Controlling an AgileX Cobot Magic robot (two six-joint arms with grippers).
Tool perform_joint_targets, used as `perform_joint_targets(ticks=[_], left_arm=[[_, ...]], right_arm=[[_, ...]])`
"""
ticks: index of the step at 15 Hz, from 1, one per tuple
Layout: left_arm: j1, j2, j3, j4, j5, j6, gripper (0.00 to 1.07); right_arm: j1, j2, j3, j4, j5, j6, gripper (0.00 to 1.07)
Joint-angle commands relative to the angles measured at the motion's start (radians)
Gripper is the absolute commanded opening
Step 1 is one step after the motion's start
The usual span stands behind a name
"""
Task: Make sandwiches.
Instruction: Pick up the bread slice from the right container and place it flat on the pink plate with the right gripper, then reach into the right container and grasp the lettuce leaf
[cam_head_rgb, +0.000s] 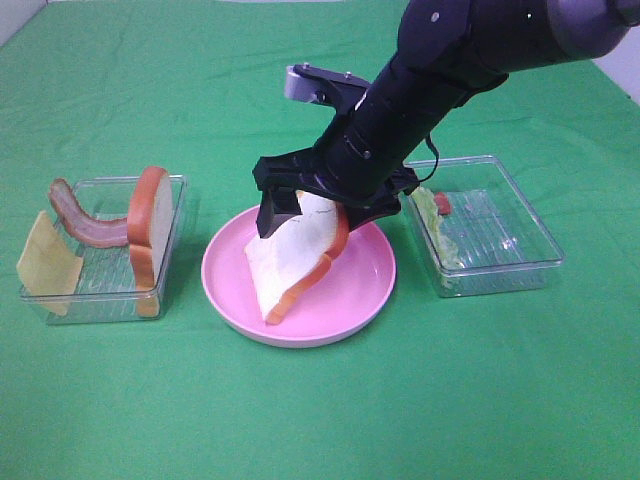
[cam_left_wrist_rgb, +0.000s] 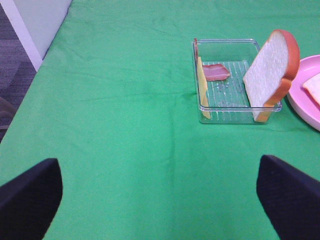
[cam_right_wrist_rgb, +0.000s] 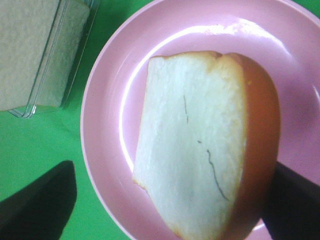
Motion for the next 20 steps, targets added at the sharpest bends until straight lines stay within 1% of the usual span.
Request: perform_joint_targets(ticks=[1,3,6,8,10,11,12,15,18,20], left_arm=[[0.001,-0.002,0.001,-0.005,-0.002,0.000,1.01],[0.001,-0.002,0.001,-0.005,-0.002,0.000,1.01],[0.001,-0.002,0.001,-0.005,-0.002,0.000,1.01],[0.001,-0.002,0.001,-0.005,-0.002,0.000,1.01],[0.001,-0.002,0.001,-0.005,-0.002,0.000,1.01],[0.001,-0.002,0.001,-0.005,-0.002,0.000,1.01],[0.001,-0.002,0.001,-0.005,-0.002,0.000,1.01],[0.001,-0.002,0.001,-0.005,-0.002,0.000,1.01],[0.001,-0.002,0.001,-0.005,-0.002,0.000,1.01],[0.001,-0.002,0.001,-0.005,-0.002,0.000,1.01]], right_arm=[[0.000,-0.048,-0.021,-0.088,0.048,-0.002,0.96],[0.000,-0.079,-0.075,-0.176,0.131,0.021,0.96],[0.000,-0.137,-0.187,-0.257,0.283,0.046,0.96],[0.000,-0.143,-0.274,-0.367,0.428,0.106,0.96],[0.000,-0.143,-0.317,-0.466,0.524,0.148,0.96],[-0.002,-0.143,-0.332,-0.575,0.594,0.173,0.96],[-0.009,-0.143,-0.332,-0.618,0.608,0.195,0.96],[-0.052,-0.139,-0.332,-0.604,0.608,0.207,0.96],[-0.150,-0.134,-0.332,-0.526,0.588,0.202,0.96],[-0.166,-0.132,-0.332,-0.519,0.562,0.197,0.96]])
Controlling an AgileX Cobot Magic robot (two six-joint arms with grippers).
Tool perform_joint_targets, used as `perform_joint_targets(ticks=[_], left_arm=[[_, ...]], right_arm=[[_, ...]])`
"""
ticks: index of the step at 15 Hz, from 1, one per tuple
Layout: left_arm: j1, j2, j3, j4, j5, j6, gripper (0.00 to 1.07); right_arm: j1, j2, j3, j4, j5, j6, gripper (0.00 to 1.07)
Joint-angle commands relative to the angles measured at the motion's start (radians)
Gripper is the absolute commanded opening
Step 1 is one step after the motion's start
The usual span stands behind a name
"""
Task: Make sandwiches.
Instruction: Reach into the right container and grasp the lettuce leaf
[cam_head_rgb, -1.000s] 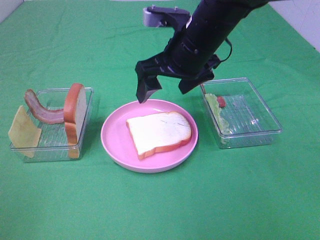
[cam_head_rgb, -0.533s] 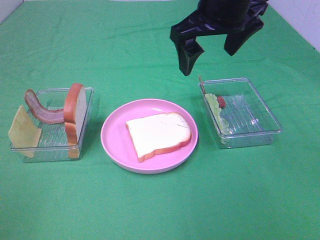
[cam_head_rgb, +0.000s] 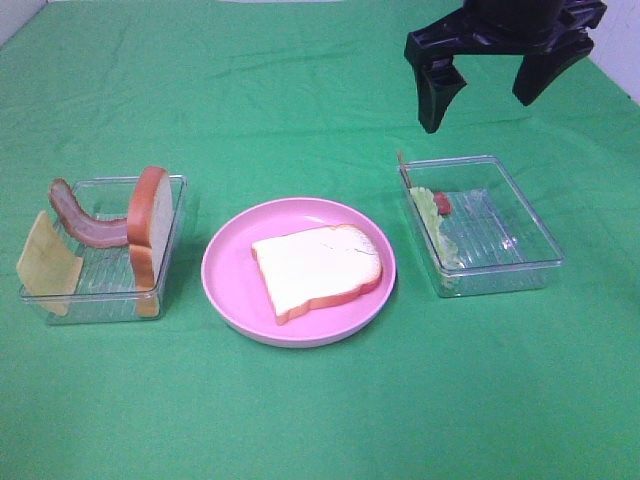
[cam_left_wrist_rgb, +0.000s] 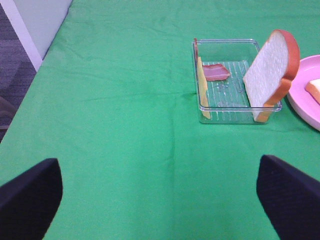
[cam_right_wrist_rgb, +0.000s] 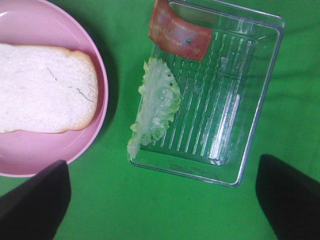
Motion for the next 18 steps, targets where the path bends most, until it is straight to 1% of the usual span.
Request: perform_joint_targets(ticks=[1,2,11,12,13,14,15,16,17,18], left_arm=[[0.001,-0.002,0.001,-0.005,-0.002,0.000,1.01],[0.001,-0.002,0.001,-0.005,-0.002,0.000,1.01],[0.001,-0.002,0.001,-0.005,-0.002,0.000,1.01],[0.001,-0.002,0.001,-0.005,-0.002,0.000,1.01],[0.001,-0.002,0.001,-0.005,-0.002,0.000,1.01],[0.001,-0.002,0.001,-0.005,-0.002,0.000,1.01],[0.001,-0.002,0.001,-0.005,-0.002,0.000,1.01],[0.001,-0.002,0.001,-0.005,-0.002,0.000,1.01],[0.001,-0.002,0.001,-0.005,-0.002,0.000,1.01],[0.001,-0.002,0.001,-0.005,-0.002,0.000,1.01]], right_arm=[[-0.007,0.012,-0.006,0.016,-0.033,0.004,0.96],[-0.005,0.016,-0.006,0.020,-0.042,0.004,0.95],[-0.005,0.273,-0.006,0.050,-0.069,0.011,0.95],[-0.005,0.283,-0.006,0.051,-0.069,0.011,0.95],[-0.005,0.297,-0.006,0.051,-0.068,0.011,0.94],[-0.005,0.306,-0.006,0.051,-0.066,0.011,0.90],[-0.005,0.312,-0.006,0.051,-0.065,0.011,0.83],[-0.005,0.315,-0.006,0.051,-0.065,0.011,0.68],[-0.005,0.316,-0.006,0.049,-0.067,0.026,0.50],[-0.005,0.316,-0.006,0.036,-0.068,0.048,0.26]])
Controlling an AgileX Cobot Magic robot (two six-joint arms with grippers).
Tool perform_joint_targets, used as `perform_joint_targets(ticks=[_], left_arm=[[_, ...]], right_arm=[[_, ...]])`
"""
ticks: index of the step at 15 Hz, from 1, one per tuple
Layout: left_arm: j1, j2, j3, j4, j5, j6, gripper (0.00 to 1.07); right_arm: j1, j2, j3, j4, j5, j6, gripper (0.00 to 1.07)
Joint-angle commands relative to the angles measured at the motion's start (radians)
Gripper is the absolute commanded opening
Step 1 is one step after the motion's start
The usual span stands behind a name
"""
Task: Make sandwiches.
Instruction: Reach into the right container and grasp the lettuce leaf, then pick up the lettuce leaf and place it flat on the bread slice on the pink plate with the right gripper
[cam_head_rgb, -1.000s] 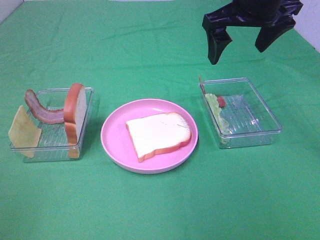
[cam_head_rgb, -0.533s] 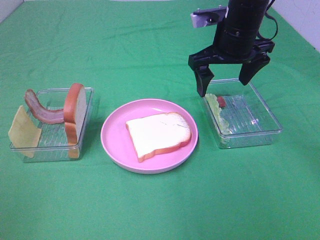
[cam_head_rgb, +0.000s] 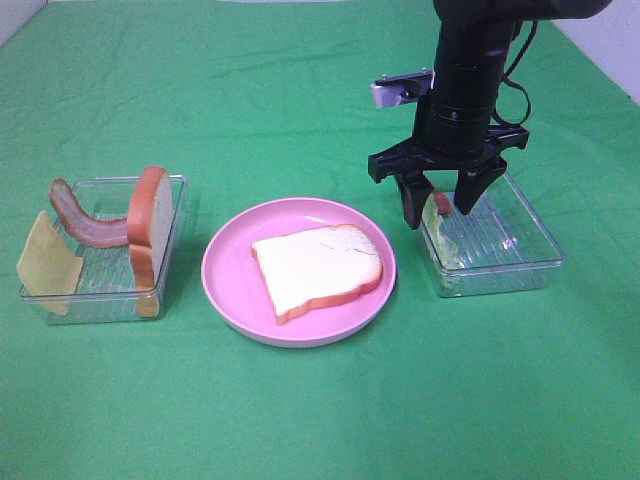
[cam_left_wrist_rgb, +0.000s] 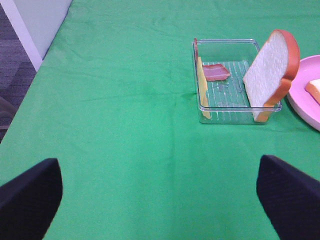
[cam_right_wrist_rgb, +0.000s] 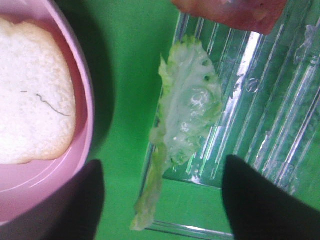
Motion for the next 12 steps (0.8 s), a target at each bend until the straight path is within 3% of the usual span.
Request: perform_joint_targets(ticks=[1,2,6,12], left_arm=[[0.001,-0.002,0.001,-0.005,-0.002,0.000,1.01],[0.001,-0.002,0.001,-0.005,-0.002,0.000,1.01],[0.001,-0.002,0.001,-0.005,-0.002,0.000,1.01],[0.001,-0.002,0.001,-0.005,-0.002,0.000,1.01]], right_arm=[[-0.001,0.006,-0.006,-0.030,-0.004,0.045,0.07],[-0.001,0.006,-0.006,-0.035,-0.004,0.051,0.00],[-0.001,0.003,-0.006,-0.037,0.007,0.039,0.00],[-0.001,-0.132,-0.008,-0.088,0.111,0.017,0.00]])
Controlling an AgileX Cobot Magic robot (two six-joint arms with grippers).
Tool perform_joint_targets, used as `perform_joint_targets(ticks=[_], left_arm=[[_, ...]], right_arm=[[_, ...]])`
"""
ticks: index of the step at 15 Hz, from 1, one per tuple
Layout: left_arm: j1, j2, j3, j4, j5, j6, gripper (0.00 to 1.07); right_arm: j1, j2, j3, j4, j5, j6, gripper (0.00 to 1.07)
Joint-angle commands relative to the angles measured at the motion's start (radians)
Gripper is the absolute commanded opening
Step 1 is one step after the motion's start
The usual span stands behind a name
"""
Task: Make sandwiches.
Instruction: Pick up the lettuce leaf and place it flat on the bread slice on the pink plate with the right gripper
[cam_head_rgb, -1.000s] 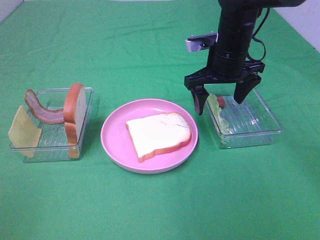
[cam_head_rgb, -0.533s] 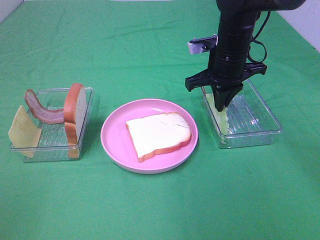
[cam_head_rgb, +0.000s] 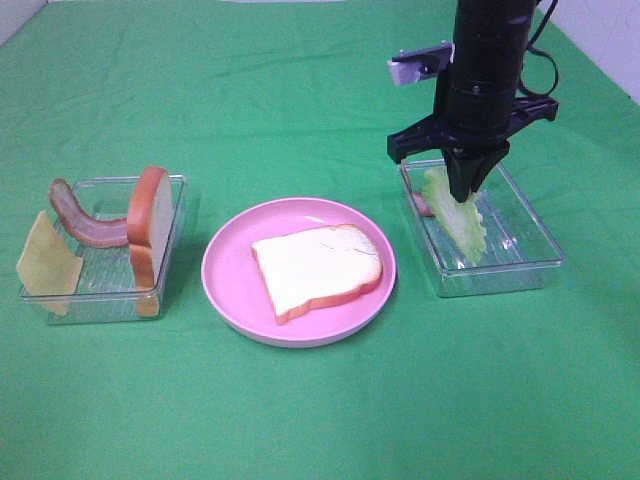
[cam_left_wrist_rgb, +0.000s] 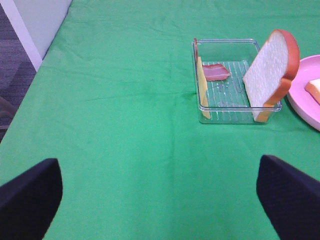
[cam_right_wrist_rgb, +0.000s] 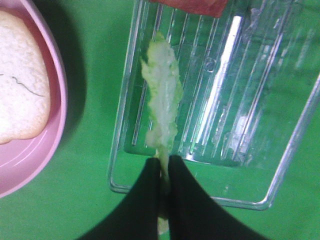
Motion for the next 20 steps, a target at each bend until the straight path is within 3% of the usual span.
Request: perform_joint_targets(ticks=[1,6,7,10,16,20], left_arm=[[0.001,-0.002,0.001,-0.005,-0.002,0.000,1.01],[0.001,-0.002,0.001,-0.005,-0.002,0.000,1.01],[0.001,-0.002,0.001,-0.005,-0.002,0.000,1.01],[0.001,-0.002,0.001,-0.005,-0.002,0.000,1.01],[0.001,-0.002,0.001,-0.005,-0.002,0.000,1.01],[0.001,-0.002,0.001,-0.005,-0.002,0.000,1.01]], right_arm=[[0.000,-0.082,-0.008,-0.009,0.075,-0.007,0.00],[0.001,-0.241,-0.008,0.059,0.120,-0.031,0.00],[0.001,-0.285,-0.008,0.176,0.115,-0.064,0.00],[0.007,-0.274,-0.007,0.316,0.095,-0.088,0.00],[0.212,-0.170,-0.007,0.332,-0.047,-0.088,0.00],[0.283,-0.073,-0.007,0.353,-0.128,-0.115,0.00]])
